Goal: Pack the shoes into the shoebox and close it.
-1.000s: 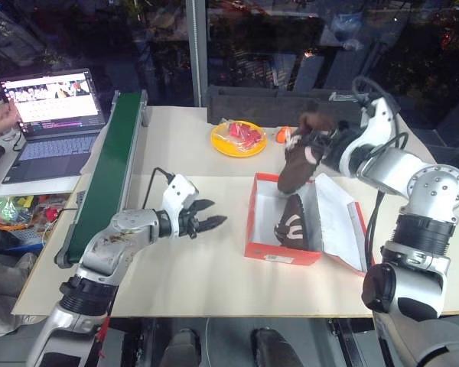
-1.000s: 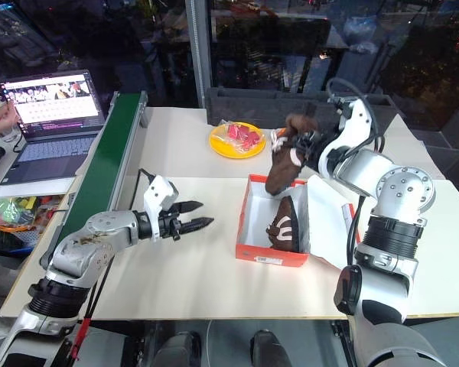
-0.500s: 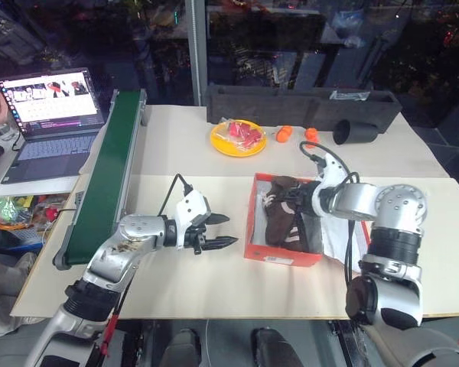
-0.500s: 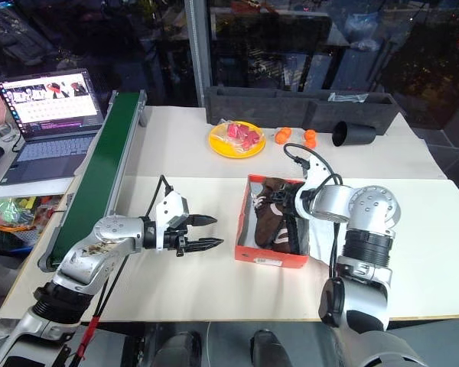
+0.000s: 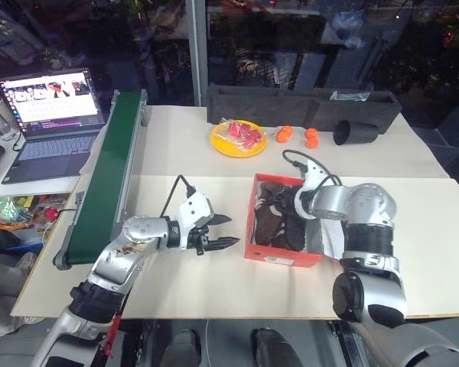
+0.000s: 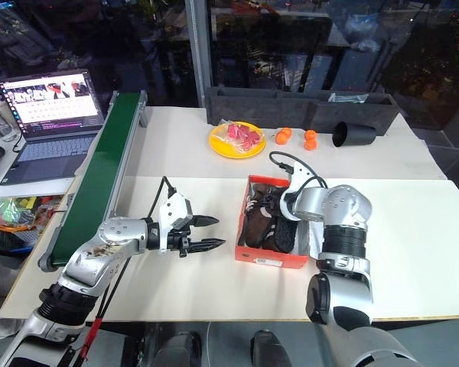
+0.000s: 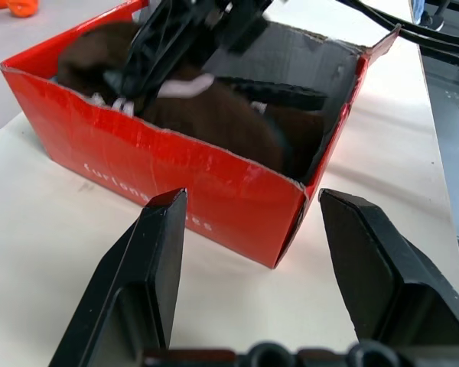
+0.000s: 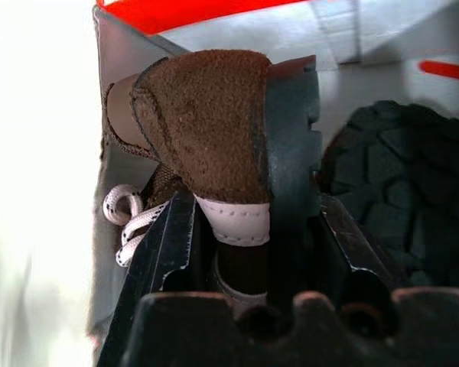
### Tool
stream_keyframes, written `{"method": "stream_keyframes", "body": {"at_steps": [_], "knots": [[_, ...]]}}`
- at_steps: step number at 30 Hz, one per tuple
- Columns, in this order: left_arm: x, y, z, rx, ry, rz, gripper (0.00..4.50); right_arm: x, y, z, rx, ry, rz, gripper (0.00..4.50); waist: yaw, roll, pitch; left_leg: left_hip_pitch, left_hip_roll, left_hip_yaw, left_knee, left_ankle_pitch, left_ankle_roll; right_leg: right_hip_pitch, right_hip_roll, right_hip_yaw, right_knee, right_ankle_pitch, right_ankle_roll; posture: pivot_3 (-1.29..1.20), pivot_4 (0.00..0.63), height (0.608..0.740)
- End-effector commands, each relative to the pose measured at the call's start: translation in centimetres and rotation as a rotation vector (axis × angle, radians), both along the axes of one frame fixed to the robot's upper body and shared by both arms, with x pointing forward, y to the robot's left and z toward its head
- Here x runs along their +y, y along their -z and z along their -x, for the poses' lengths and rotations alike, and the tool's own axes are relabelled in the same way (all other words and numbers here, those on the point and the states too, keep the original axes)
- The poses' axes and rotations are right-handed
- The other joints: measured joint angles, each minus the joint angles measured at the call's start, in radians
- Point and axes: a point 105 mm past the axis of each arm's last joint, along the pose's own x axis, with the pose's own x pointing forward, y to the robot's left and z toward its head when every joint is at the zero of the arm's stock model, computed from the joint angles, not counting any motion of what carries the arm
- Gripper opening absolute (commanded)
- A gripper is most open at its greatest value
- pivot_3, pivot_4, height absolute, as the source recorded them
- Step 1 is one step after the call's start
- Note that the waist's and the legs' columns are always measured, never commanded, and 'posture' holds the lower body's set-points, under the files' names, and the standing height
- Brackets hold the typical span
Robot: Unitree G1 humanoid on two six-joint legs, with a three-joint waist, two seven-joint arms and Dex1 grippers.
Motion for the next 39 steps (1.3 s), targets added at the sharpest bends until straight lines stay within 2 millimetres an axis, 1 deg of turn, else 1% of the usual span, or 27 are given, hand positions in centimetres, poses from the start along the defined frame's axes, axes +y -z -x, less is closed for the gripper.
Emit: {"method": "stream_keyframes", "body": {"at_steps": [1, 2, 5, 9, 10, 11, 12, 14, 16, 17, 19, 21, 23, 24, 27, 31, 34, 36, 37, 39], "knots": [[-0.2, -0.9, -0.1, -0.051, 0.004, 0.015, 2.93, -1.2, 5.8, 1.5, 0.150, 0.028, 0.113, 1.74, 0.003, -0.001, -0.002, 0.001, 0.000, 0.000, 0.000, 0.000, 0.000, 0.002, 0.000, -0.001, 0.000, 0.000, 0.000, 0.00, 0.150, 0.719], [-0.2, -0.8, -0.1, -0.052, 0.003, 0.015, 2.93, -1.2, 6.4, 1.8, 0.162, 0.018, 0.127, 1.74, 0.004, -0.002, -0.003, 0.003, 0.000, -0.001, 0.000, 0.000, 0.000, 0.004, 0.000, -0.001, 0.000, 0.000, 0.000, 0.00, 0.150, 0.719], [-0.3, -0.8, -0.1, -0.054, 0.000, 0.018, 2.93, -1.1, 7.2, 1.9, 0.172, 0.010, 0.138, 1.74, 0.004, -0.007, -0.009, 0.008, 0.000, -0.001, 0.000, 0.000, 0.000, 0.008, 0.000, -0.001, 0.000, 0.000, 0.000, 0.00, 0.150, 0.719], [-0.5, -0.8, -0.2, -0.055, -0.004, 0.023, 2.93, -1.6, 7.5, 1.8, 0.172, 0.045, 0.128, 1.74, 0.004, -0.007, -0.010, 0.019, 0.000, -0.002, 0.000, 0.000, 0.000, 0.020, 0.000, -0.004, -0.001, -0.002, -0.001, 0.00, 0.150, 0.719], [-0.5, -0.8, -0.2, -0.056, -0.005, 0.024, 2.93, -1.9, 7.1, 1.5, 0.155, 0.064, 0.115, 1.74, 0.004, -0.007, -0.010, 0.020, 0.000, -0.002, 0.000, 0.000, 0.000, 0.022, 0.000, -0.004, -0.001, -0.002, 0.000, 0.00, 0.150, 0.719], [-0.5, -0.8, -0.2, -0.056, -0.007, 0.024, 2.98, -2.0, 6.5, 1.3, 0.135, 0.079, 0.097, 2.35, 0.004, -0.007, -0.010, 0.020, 0.000, -0.003, 0.000, 0.000, 0.000, 0.022, 0.000, -0.005, -0.001, -0.003, 0.000, 0.00, 0.150, 0.719], [-0.4, -0.8, -0.2, -0.057, -0.008, 0.023, 2.98, -2.1, 5.8, 1.1, 0.112, 0.086, 0.086, 2.57, 0.004, -0.007, -0.010, 0.020, 0.000, -0.003, 0.000, 0.000, 0.000, 0.022, 0.000, -0.005, -0.001, -0.003, 0.000, 0.00, 0.150, 0.719], [-0.4, -0.8, -0.2, -0.059, -0.009, 0.020, 2.98, -2.3, 4.5, 0.7, 0.076, 0.092, 0.083, 3.15, 0.006, -0.007, -0.010, 0.020, 0.000, -0.004, 0.000, 0.000, 0.000, 0.022, 0.000, -0.005, -0.001, -0.003, 0.000, 0.00, 0.150, 0.719], [-0.3, -0.8, -0.3, -0.060, -0.010, 0.017, 2.98, -2.5, 2.1, 0.3, -0.004, 0.092, 0.087, 3.91, 0.007, -0.007, -0.010, 0.019, 0.000, -0.004, 0.000, 0.000, 0.000, 0.022, 0.000, -0.005, -0.001, -0.002, -0.001, 0.00, 0.150, 0.719], [-0.3, -0.8, -0.3, -0.061, -0.010, 0.016, 2.98, -2.8, 0.8, 0.2, -0.047, 0.098, 0.091, 4.18, 0.008, -0.007, -0.010, 0.019, 0.000, -0.004, 0.000, 0.000, 0.000, 0.021, -0.001, -0.005, -0.001, -0.002, -0.001, 0.00, 0.150, 0.719], [-0.3, -0.8, -0.4, -0.062, -0.008, 0.012, 2.98, -3.6, -2.5, 0.4, -0.129, 0.122, 0.078, 4.18, 0.013, -0.004, -0.008, 0.016, 0.000, -0.004, 0.000, 0.000, 0.000, 0.019, -0.001, -0.006, -0.001, -0.002, -0.001, 0.00, 0.150, 0.719], [-0.2, -0.7, -0.4, -0.064, -0.005, 0.009, 2.98, -3.8, -4.2, 0.9, -0.166, 0.131, 0.064, 4.18, 0.015, -0.003, -0.007, 0.012, -0.001, -0.005, 0.000, 0.000, 0.000, 0.014, -0.001, -0.006, 0.000, -0.002, -0.001, 0.00, 0.150, 0.719], [-0.2, -0.8, -0.5, -0.068, 0.000, 0.008, 2.98, -3.9, -5.4, 1.9, -0.185, 0.132, 0.050, 4.18, 0.015, -0.003, -0.007, 0.002, -0.001, -0.005, 0.000, 0.000, 0.000, 0.003, -0.001, -0.006, 0.002, -0.002, -0.001, 0.00, 0.150, 0.719], [-0.2, -0.9, -0.6, -0.071, 0.002, 0.009, 2.98, -3.9, -5.8, 2.3, -0.191, 0.134, 0.048, 4.18, 0.014, -0.002, -0.007, -0.001, -0.001, -0.005, 0.000, 0.000, 0.000, -0.001, -0.001, -0.006, 0.003, -0.002, -0.001, 0.00, 0.150, 0.719], [-0.3, -1.3, -1.0, -0.086, 0.008, 0.031, 2.98, -4.1, -6.5, 3.5, -0.217, 0.149, 0.042, 4.18, 0.004, -0.001, -0.006, -0.002, 0.000, -0.006, -0.001, 0.000, 0.000, -0.002, 0.000, -0.006, 0.003, -0.003, -0.002, 0.00, 0.150, 0.719], [-0.4, -1.8, -1.3, -0.108, 0.026, 0.052, 2.98, -4.2, -6.6, 4.4, -0.255, 0.194, 0.032, 4.18, 0.003, -0.001, -0.006, -0.002, 0.000, -0.006, -0.001, 0.000, 0.000, -0.001, 0.000, -0.007, 0.003, -0.003, -0.002, 0.00, 0.150, 0.719], [-0.3, -2.5, -1.5, -0.130, 0.035, 0.072, 2.98, -4.1, -6.9, 5.7, -0.317, 0.192, 0.044, 4.18, 0.003, 0.000, -0.006, -0.002, 0.000, -0.006, -0.001, 0.000, 0.000, -0.001, -0.001, -0.007, 0.003, -0.003, -0.002, 0.00, 0.150, 0.719], [0.0, -2.7, -1.7, -0.130, 0.037, 0.077, 2.98, -3.9, -7.6, 6.6, -0.383, 0.178, 0.042, 3.66, 0.004, 0.000, -0.005, -0.002, 0.000, -0.006, -0.001, 0.000, 0.000, -0.001, -0.001, -0.007, 0.003, -0.003, -0.002, 0.00, 0.150, 0.719], [0.1, -2.7, -1.8, -0.130, 0.036, 0.076, 2.98, -3.6, -8.2, 7.1, -0.427, 0.139, 0.055, 3.45, 0.003, 0.000, -0.005, -0.002, 0.000, -0.006, -0.001, 0.000, 0.000, -0.001, -0.001, -0.007, 0.002, -0.003, -0.002, 0.00, 0.150, 0.719], [0.3, -2.6, -2.0, -0.130, 0.036, 0.075, 2.98, -2.5, -9.4, 8.4, -0.517, -0.001, 0.106, 2.80, 0.003, 0.001, -0.005, -0.002, 0.000, -0.006, -0.001, 0.000, 0.000, -0.001, -0.001, -0.007, 0.002, -0.003, -0.002, 0.00, 0.150, 0.719]]}}
